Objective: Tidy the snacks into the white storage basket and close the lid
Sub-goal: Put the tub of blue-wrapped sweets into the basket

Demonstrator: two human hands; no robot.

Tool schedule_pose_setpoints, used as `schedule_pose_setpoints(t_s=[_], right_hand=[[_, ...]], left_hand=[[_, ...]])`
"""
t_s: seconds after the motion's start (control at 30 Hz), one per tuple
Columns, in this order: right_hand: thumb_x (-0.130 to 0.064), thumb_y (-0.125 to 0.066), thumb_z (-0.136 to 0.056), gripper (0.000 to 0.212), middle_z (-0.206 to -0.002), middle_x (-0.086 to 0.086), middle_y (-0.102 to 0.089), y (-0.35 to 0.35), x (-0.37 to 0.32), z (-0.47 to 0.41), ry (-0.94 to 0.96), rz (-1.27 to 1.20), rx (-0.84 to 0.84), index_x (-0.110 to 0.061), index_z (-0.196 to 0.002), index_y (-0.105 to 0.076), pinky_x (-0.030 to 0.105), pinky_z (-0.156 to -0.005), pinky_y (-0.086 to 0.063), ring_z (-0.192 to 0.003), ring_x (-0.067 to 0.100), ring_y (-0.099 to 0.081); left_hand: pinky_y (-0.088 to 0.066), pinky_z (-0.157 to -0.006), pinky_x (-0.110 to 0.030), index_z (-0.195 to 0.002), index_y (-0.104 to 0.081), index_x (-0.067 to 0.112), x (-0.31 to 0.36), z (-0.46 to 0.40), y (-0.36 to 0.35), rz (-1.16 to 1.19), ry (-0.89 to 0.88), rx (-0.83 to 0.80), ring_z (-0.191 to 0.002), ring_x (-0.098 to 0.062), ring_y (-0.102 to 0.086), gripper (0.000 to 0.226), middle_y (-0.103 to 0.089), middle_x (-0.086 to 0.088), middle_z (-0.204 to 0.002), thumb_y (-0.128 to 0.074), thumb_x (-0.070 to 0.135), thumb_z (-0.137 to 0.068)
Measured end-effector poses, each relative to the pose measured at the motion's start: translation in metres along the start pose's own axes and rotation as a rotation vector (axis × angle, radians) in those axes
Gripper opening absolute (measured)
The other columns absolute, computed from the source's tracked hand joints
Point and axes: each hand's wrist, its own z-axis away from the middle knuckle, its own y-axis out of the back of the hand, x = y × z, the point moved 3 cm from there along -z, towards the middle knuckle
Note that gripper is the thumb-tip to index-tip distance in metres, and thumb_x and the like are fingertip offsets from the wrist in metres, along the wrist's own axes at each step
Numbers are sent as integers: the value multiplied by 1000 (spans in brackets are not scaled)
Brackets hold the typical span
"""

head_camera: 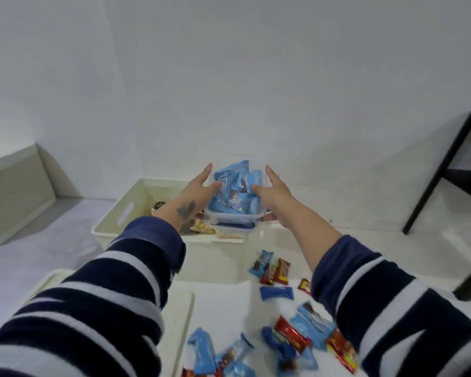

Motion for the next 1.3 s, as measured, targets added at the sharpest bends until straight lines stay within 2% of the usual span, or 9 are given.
schedule_pose_setpoints(t_s=[0.07,0.27,0.37,0.53,0.6,0.8,0.97,1.1,1.3], right_hand=[[-20,-52,-97,69,-147,-1,-41,-27,-2,-20,-19,-12,3,-49,-147,-14,44,-79,-58,-111,27,-60],[-14,-45,-98,71,-154,4,-31,-85,30,-69,-147,107,-6,-43,-150,-6,47,-101,-47,-125,30,-50],[-12,-41,-98,69,-152,7,-30,-100,55,-82,-291,105,-20,-43,-149,-7,50,-97,-48,-123,33,-49],[1,-44,-92,79,-154,7,-28,-112,94,-101,-399,306,-52,-38,-151,-8,49,-103,-45,-130,34,-43],[0,-45,-92,76,-155,7,-27,-112,101,-102,-417,373,-62,-32,-152,-10,45,-106,-42,-133,32,-39],[-3,-49,-90,54,-146,9,-40,-112,82,-93,-81,889,-42,-15,-142,-41,36,-106,-41,-131,27,-43],[-17,-45,-96,62,-161,8,0,-94,91,-87,151,1206,138,-17,-151,-17,39,-120,-8,-150,24,2],[-27,-38,-101,57,-162,6,3,-82,99,-81,103,1123,124,-12,-151,-16,38,-122,-16,-149,22,-8],[-31,-38,-100,61,-162,7,3,-82,99,-81,102,1144,124,-9,-152,-15,38,-122,-8,-150,22,-1]], left_hand=[[-59,-69,-41,-148,-12,46,-14,-22,21,-6,28,8,-80,-12,-62,58,-48,1,-137,-43,36,-99],[-57,-59,-27,-150,-5,42,-73,-70,41,-63,164,-67,-70,-7,-57,62,-44,-9,-145,-41,29,-101],[-59,-72,-44,-150,1,39,-103,-83,35,-106,276,-184,-90,-23,-63,65,-40,-10,-147,-39,26,-101],[-56,-69,-43,-148,4,42,-150,-107,25,-177,442,-334,-112,-33,-57,73,-39,-14,-147,-46,23,-99],[-54,-84,-49,-147,2,44,-165,-116,20,-188,468,-387,-122,-33,-50,76,-37,-14,-149,-50,21,-96],[-40,-106,-50,-150,10,30,-181,-124,13,-559,436,-390,-129,-39,-44,90,-35,-20,-148,-58,20,-91],[-37,-107,-50,-151,9,25,-182,-130,9,-646,429,-382,-130,-39,-43,86,-35,-20,-148,-54,22,-93],[-35,-111,-47,-150,14,26,-174,-128,-5,-486,485,-443,-138,-34,-31,83,-22,-15,-155,-48,12,-96],[-50,-96,-43,-144,-24,24,-167,-131,-22,-513,363,-430,-119,-30,-49,72,-45,-11,-133,-57,1,-84]])
